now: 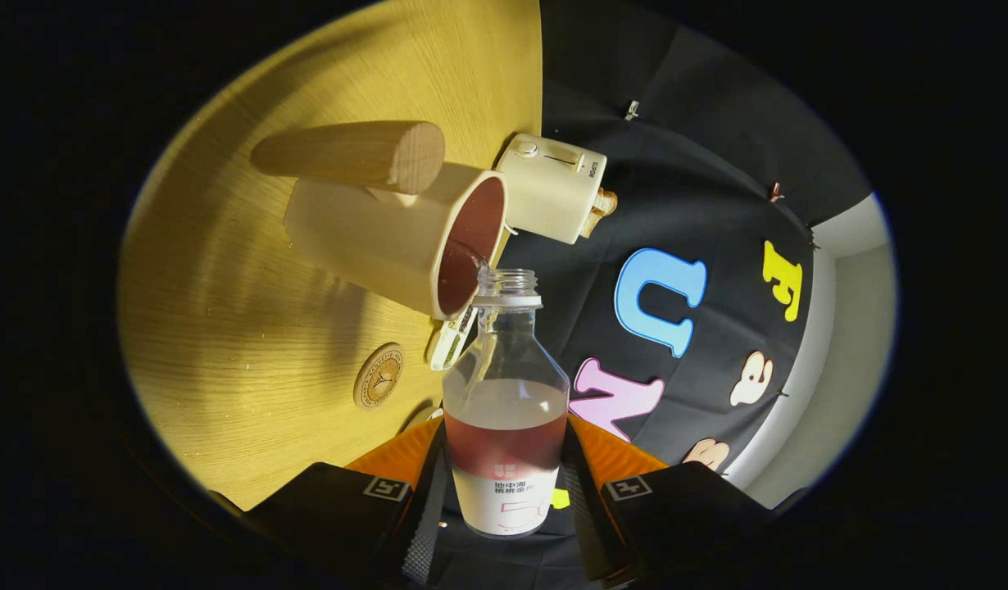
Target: Take the bottle from table, then pour the juice into the cup, finally place the bottle on the coaster
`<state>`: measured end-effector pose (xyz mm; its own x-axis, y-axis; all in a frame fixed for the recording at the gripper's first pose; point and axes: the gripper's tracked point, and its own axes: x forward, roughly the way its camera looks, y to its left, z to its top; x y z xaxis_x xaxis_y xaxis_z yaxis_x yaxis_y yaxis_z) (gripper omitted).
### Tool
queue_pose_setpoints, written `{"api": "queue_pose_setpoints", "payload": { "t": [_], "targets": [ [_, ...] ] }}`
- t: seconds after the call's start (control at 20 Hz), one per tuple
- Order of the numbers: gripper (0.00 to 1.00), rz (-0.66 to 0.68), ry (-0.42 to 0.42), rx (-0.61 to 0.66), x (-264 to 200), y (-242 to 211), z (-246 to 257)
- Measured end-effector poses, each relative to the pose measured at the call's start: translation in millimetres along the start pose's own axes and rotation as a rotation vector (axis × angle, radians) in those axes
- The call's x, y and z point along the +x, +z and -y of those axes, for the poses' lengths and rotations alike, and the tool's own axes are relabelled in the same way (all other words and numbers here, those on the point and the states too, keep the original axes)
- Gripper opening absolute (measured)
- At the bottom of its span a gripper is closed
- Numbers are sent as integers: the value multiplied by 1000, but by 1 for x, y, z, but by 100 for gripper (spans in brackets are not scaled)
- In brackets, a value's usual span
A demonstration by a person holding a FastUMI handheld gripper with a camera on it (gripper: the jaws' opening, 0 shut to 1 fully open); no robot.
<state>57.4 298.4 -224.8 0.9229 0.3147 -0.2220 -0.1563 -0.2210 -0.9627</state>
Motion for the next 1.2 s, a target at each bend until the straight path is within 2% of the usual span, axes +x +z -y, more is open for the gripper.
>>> {"api": "queue_pose_setpoints", "payload": {
  "t": [1.2],
  "targets": [
    [71, 45, -25, -110, 7, 4, 5]
  ]
}}
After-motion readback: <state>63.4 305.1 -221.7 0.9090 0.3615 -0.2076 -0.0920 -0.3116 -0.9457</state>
